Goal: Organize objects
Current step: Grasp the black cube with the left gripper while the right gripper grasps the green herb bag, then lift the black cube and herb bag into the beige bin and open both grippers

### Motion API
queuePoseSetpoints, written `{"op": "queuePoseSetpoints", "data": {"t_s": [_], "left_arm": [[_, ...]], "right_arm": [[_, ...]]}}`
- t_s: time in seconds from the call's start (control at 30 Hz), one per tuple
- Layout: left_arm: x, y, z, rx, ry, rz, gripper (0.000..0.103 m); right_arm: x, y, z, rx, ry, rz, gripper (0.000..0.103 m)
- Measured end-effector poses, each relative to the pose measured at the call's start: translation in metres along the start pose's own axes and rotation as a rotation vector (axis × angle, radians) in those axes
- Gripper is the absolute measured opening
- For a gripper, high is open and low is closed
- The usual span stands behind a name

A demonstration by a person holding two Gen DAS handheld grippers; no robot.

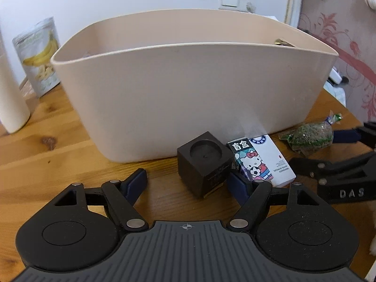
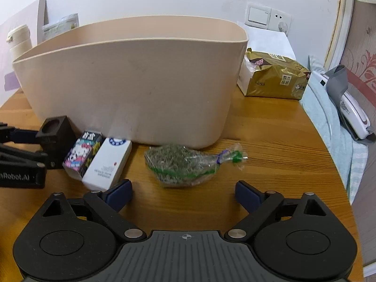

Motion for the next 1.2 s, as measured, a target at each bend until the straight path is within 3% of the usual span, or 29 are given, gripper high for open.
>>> {"op": "queuePoseSetpoints", "data": {"t_s": [0.17,0.47,0.53,0.67,1.2], "left_arm": [[-0.003,0.003,0.003,0.000,-0.007,-0.011,0.072],[-0.002,0.006,0.005,-0.024,-0.032,-0.021,0.043],[0.001,0.004,0.008,-0.020,-0.037,-0.021,0.043],[0.000,0.004,0.006,-0.021,-0.037,-0.023,0.043],[0.012,-0.011,0.012,0.005,-0.034,-0.026,0.042]], "right_arm": [[-0.002,0.005,0.002,-0.015,0.001,-0.016,0.083],[0.002,0.010,0.012,0.004,0.021,-0.030,0.055],[0.004,0.010,0.015,0.011,0.030,-0.028,0.045],[0.007,0.009,0.020,0.016,0.033,-0.030,0.035],[0.021,0.000,0.014,0.003,0.057,-0.042,0.028]]}}
Point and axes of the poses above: each gripper's, at about its wrist camera, not at the fingertips, and x roughly against the way its jaws point, z to its left, y to its top, the point moved 8 cm from there along -x, roughly the way its jaws point, and after that the axes turned 11 degrees about -y, right-handed, at the moved point
